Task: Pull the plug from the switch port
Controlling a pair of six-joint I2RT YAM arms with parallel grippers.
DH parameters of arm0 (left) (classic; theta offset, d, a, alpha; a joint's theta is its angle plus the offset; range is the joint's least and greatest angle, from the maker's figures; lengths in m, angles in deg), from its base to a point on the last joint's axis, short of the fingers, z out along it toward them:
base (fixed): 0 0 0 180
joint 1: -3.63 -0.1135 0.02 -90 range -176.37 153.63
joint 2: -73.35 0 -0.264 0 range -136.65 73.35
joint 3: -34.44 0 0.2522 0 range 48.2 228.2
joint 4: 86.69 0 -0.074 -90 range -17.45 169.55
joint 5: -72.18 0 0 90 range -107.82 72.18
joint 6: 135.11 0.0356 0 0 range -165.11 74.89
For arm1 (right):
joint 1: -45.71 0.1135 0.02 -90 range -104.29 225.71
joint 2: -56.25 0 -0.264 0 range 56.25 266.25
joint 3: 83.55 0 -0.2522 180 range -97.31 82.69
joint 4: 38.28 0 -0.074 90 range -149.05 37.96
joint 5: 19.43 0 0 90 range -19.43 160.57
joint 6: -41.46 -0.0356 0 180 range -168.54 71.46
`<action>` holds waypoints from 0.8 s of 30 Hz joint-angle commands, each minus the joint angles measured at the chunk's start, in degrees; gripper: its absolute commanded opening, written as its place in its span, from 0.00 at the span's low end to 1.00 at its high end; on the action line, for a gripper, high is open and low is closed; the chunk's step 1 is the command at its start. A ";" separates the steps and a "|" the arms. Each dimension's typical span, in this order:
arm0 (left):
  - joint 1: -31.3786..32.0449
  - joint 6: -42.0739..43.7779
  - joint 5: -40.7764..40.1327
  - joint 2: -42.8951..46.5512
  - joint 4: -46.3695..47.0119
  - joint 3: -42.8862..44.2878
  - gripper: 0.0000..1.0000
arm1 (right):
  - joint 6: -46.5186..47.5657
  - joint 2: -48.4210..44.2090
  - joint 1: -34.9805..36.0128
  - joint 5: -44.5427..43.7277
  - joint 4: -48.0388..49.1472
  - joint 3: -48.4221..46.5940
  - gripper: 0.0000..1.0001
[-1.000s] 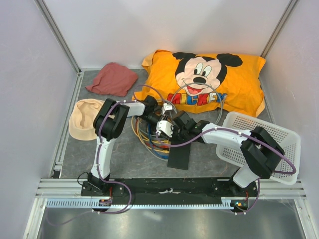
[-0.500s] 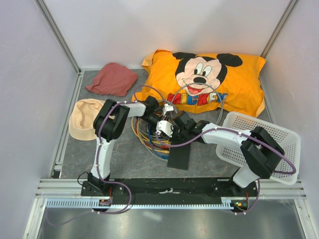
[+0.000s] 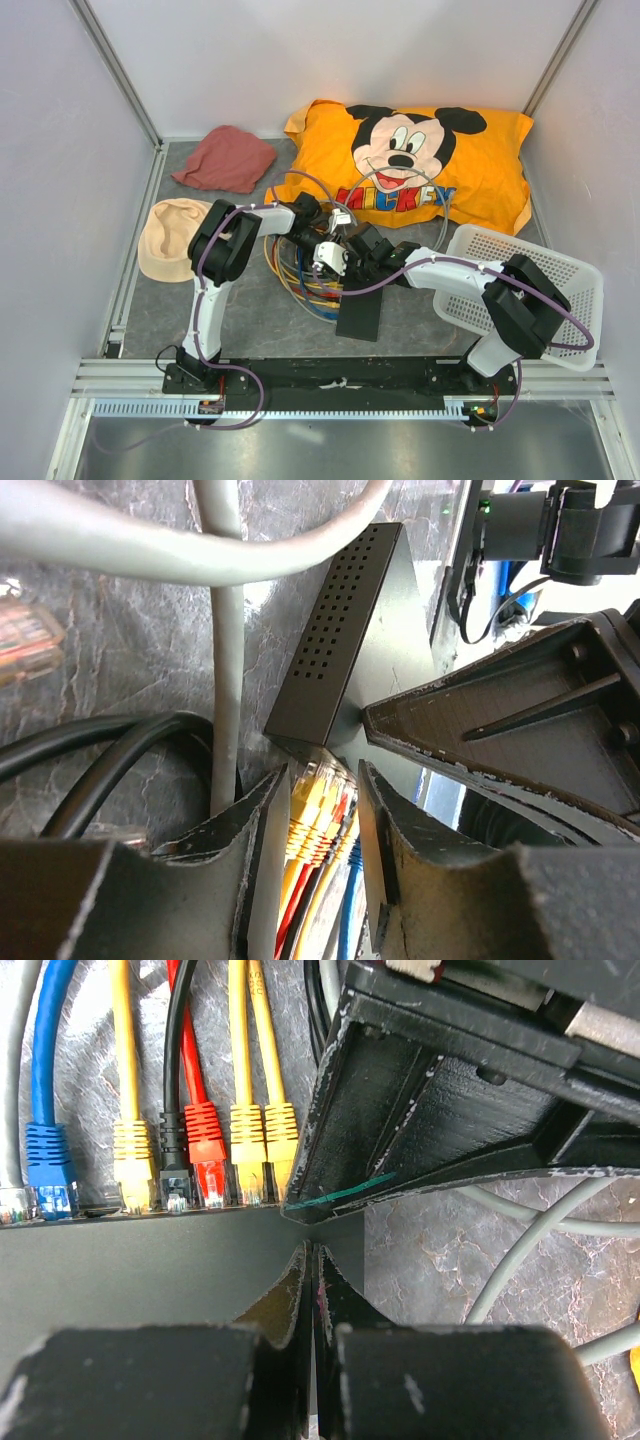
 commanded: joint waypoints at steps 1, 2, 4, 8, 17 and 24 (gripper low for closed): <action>3.71 4.68 -9.58 -4.13 -1.65 -2.39 0.40 | 0.62 3.68 -0.05 -2.55 -6.36 3.23 0.00; 3.71 5.37 -9.06 -4.22 -2.26 -2.12 0.40 | 0.70 3.59 -0.05 -2.90 -6.45 3.23 0.00; 3.71 6.00 -8.26 -4.92 -3.32 -1.34 0.38 | 0.97 3.24 -0.05 -3.08 -6.62 3.50 0.00; 3.62 7.48 -5.98 -6.94 -5.86 0.51 0.32 | 1.58 2.97 -0.05 -3.26 -7.15 3.76 0.00; 3.62 12.05 -0.53 -9.32 -10.96 3.32 0.36 | 2.02 2.97 -0.05 -3.43 -6.98 4.02 0.00; 3.62 16.99 -1.58 -12.83 -22.13 9.74 0.37 | 3.86 2.54 -0.75 -7.21 -5.48 5.78 0.00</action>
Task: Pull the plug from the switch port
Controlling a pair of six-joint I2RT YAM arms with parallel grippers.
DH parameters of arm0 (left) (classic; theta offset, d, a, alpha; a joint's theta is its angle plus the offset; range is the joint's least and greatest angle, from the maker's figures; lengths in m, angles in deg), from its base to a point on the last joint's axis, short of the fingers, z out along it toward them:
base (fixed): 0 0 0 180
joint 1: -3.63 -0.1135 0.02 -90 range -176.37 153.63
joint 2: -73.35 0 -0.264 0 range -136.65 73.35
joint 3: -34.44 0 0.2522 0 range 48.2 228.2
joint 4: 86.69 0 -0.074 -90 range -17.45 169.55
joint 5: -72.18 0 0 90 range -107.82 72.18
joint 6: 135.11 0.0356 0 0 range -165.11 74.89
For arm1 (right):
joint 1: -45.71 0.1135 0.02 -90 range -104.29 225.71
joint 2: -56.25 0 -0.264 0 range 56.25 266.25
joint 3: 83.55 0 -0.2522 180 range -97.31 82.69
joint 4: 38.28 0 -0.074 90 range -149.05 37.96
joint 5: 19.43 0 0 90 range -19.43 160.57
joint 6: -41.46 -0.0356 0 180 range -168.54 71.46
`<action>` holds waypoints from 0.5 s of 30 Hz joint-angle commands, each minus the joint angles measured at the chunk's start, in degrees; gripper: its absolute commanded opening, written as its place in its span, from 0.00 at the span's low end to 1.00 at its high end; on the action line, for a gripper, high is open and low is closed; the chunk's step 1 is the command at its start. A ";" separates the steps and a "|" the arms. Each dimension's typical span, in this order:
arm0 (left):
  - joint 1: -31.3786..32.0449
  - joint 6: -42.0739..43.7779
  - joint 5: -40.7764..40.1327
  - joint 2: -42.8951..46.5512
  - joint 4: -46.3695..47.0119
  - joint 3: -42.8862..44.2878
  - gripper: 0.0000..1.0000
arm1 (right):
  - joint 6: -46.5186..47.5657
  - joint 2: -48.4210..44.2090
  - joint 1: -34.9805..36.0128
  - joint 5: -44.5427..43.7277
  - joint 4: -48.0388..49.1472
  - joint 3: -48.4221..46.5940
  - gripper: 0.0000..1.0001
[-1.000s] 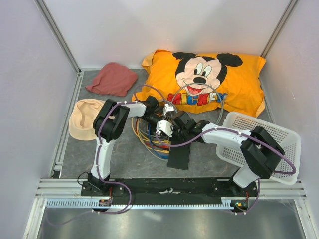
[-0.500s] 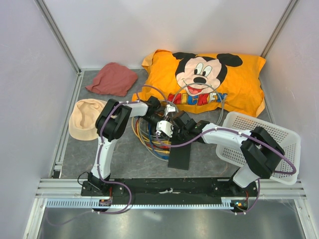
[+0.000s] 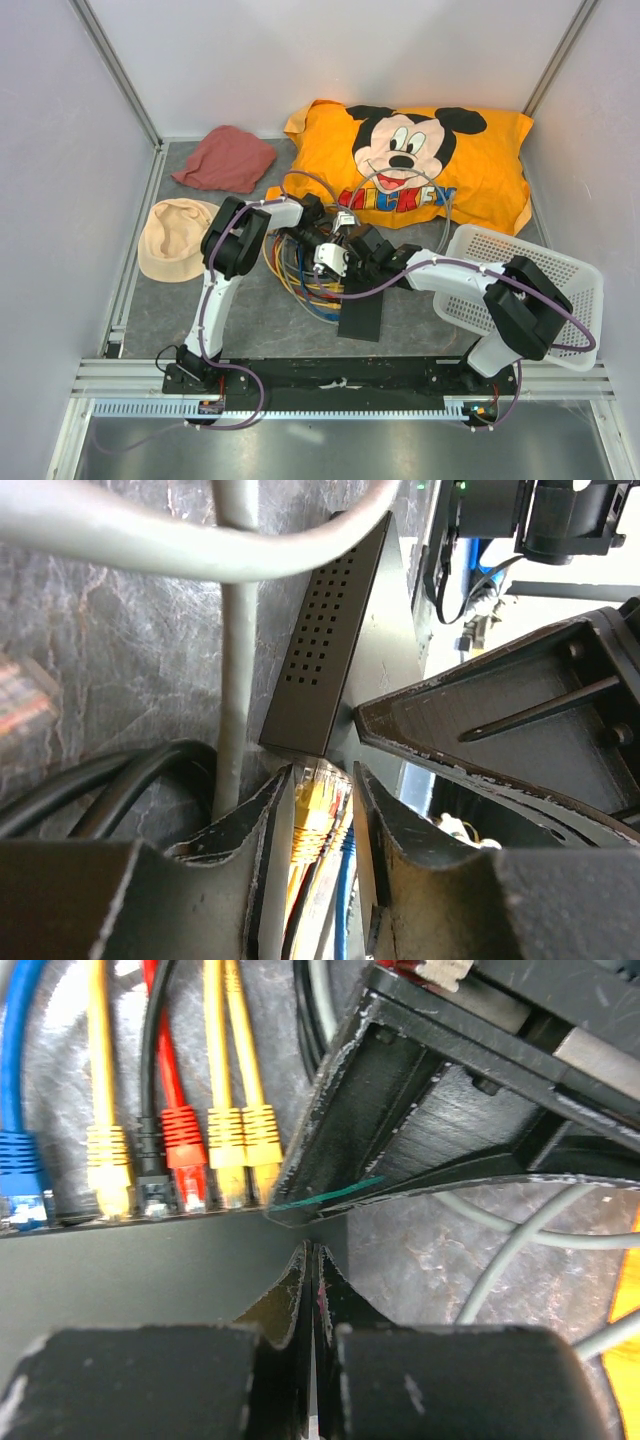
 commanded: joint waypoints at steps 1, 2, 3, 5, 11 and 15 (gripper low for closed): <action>3.33 7.91 -5.41 -6.06 -6.96 -0.11 0.37 | 2.69 3.38 -1.39 -6.01 -6.92 4.67 0.00; 3.60 7.74 -5.58 -6.15 -6.88 -0.11 0.36 | 3.21 3.56 -2.87 -5.93 -6.92 4.67 0.00; 3.77 7.39 -6.10 -6.58 -6.87 0.15 0.35 | 4.52 3.65 -3.76 -5.66 -6.92 4.84 0.00; 4.12 5.02 -8.30 -6.76 -4.86 -0.11 0.34 | 6.37 3.65 -5.60 -5.49 -6.84 5.11 0.00; 4.30 0.88 -10.77 -5.01 3.14 -3.19 0.32 | 10.60 -0.03 -7.90 -0.31 -9.72 2.92 0.00; 4.30 0.79 -12.17 -5.27 3.23 -2.23 0.32 | 7.44 -5.73 -7.90 6.54 -15.96 -4.53 0.07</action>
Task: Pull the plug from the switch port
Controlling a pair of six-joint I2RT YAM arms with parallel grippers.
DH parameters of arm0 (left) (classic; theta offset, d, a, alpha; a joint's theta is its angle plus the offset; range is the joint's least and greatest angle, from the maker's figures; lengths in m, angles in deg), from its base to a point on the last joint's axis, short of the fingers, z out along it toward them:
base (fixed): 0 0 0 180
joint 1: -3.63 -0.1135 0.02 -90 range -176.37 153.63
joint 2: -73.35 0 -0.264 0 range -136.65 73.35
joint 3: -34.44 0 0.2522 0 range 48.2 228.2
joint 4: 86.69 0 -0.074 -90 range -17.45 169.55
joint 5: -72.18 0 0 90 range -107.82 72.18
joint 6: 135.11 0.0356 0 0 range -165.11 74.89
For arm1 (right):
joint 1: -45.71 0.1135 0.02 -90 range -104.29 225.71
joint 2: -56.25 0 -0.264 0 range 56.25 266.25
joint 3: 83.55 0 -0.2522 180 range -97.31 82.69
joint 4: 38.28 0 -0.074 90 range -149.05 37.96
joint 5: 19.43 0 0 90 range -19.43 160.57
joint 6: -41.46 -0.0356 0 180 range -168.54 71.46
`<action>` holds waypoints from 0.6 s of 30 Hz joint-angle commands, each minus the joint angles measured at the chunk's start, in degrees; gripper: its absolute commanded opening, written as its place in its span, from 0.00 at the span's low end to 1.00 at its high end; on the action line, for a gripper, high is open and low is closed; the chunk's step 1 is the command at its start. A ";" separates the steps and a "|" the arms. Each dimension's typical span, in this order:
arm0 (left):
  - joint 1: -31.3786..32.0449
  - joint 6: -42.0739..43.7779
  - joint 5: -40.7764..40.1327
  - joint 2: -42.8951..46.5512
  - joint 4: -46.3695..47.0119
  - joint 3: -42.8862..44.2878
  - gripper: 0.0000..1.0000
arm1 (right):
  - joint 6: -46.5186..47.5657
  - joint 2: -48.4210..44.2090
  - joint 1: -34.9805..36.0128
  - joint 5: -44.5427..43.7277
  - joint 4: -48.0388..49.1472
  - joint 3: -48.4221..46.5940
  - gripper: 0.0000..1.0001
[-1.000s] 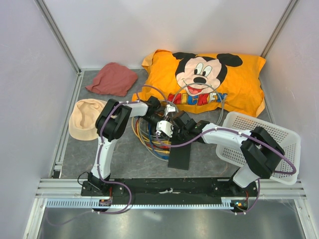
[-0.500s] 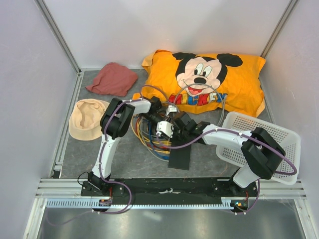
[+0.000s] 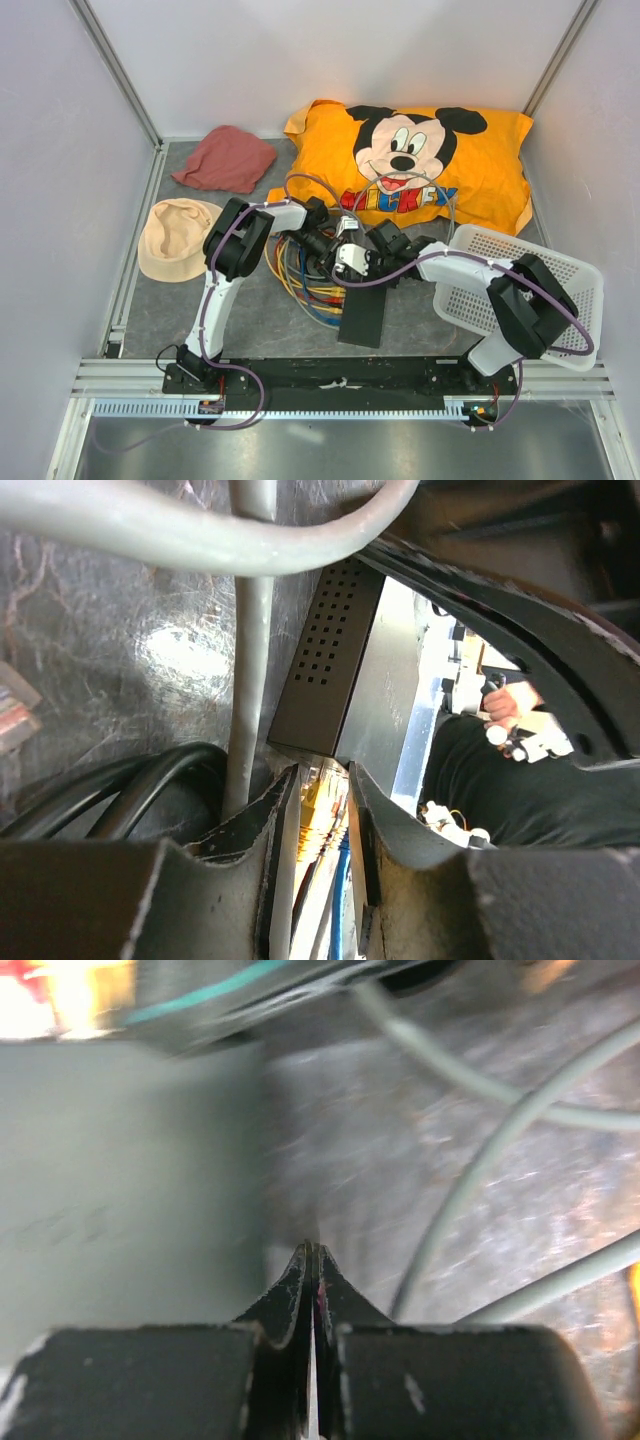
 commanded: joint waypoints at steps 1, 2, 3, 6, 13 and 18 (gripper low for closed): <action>2.73 1.27 -12.22 -4.64 4.22 -2.16 0.32 | -1.02 -6.25 0.17 9.91 -10.86 -8.07 0.15; 2.64 1.19 -12.39 -4.64 4.30 -1.98 0.32 | -0.93 -7.13 0.34 11.33 -13.48 -8.96 0.22; 2.64 1.27 -12.74 -4.81 4.22 -1.46 0.32 | -0.76 -8.71 0.52 12.13 -14.46 -9.66 0.34; 2.20 0.49 -12.57 -5.25 4.30 -1.28 0.32 | -0.14 -11.08 3.15 13.45 -17.28 -8.62 0.51; 1.67 -2.32 -11.69 -4.90 7.20 -1.81 0.32 | -3.39 -13.73 13.77 15.03 -17.20 -2.55 0.73; 1.67 -7.42 -11.52 -3.85 12.47 -2.69 0.32 | -9.19 -14.87 21.42 14.87 -16.67 -0.71 0.78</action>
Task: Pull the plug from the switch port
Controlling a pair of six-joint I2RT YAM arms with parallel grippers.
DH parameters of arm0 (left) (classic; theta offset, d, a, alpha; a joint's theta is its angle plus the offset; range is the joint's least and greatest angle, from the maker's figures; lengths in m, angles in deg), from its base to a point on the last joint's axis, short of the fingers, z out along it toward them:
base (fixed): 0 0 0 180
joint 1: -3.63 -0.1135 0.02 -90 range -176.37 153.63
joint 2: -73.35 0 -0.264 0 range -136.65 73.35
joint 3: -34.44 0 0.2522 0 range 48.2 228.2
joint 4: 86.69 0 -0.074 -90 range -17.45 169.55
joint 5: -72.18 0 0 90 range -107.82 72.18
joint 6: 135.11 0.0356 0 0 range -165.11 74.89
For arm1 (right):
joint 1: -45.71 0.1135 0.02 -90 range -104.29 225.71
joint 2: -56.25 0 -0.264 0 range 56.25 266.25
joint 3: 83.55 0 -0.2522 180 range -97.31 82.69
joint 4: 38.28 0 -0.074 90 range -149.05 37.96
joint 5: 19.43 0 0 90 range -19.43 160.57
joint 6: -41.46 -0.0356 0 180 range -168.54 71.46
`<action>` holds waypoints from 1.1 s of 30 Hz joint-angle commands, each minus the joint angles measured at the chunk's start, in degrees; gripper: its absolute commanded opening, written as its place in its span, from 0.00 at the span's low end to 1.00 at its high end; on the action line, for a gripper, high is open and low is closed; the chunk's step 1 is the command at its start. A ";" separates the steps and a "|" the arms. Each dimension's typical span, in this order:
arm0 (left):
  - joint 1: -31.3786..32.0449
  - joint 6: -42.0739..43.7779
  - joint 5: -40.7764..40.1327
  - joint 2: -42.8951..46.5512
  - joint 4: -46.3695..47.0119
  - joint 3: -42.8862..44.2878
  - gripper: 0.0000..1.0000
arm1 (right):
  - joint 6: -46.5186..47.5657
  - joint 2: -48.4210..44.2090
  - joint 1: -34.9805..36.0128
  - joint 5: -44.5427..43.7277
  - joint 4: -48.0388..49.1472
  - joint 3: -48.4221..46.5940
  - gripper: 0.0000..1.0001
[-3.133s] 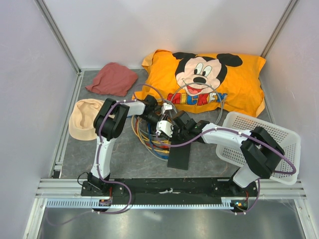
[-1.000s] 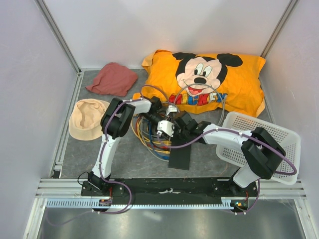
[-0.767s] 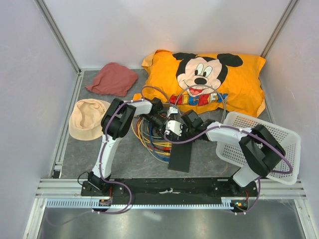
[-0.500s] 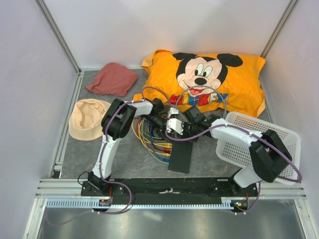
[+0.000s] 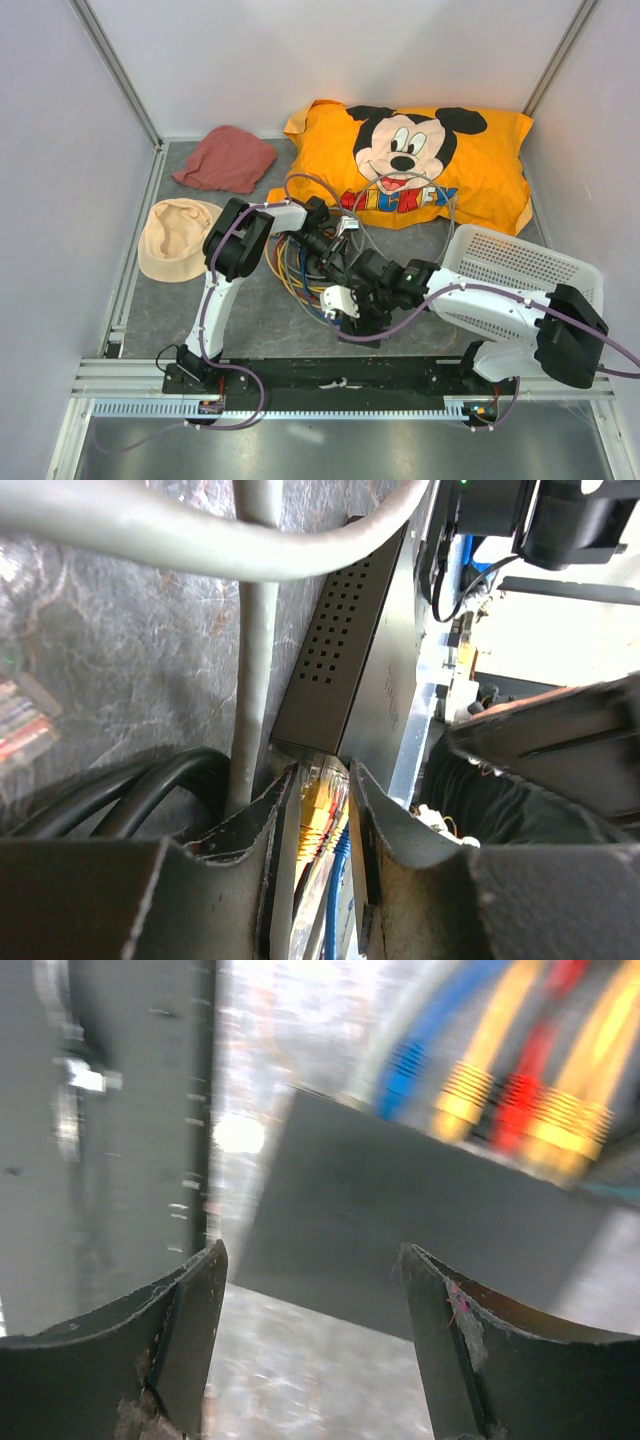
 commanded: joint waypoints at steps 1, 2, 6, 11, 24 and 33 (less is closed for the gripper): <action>1.63 -4.45 -11.21 -4.24 10.84 -2.45 0.32 | -7.15 -1.83 7.96 0.87 0.18 0.87 0.78; 1.63 -4.54 -11.12 -4.24 11.10 -2.36 0.32 | -8.31 -1.91 9.30 -0.35 1.75 1.65 0.79; 1.63 -5.16 -11.12 -3.71 11.19 -2.80 0.32 | -13.76 -0.78 11.86 -11.07 6.59 3.24 0.79; 1.63 -5.07 -10.95 -3.54 11.28 -3.59 0.32 | -11.58 2.13 12.91 -18.28 7.38 4.99 0.76; 1.54 -5.25 -10.51 -0.64 13.30 -8.77 0.33 | -3.32 -0.95 13.09 -28.92 11.43 13.44 0.68; 1.98 -5.07 -11.55 0.33 16.02 -11.06 0.32 | 0.82 -3.06 12.56 -29.28 11.52 16.69 0.64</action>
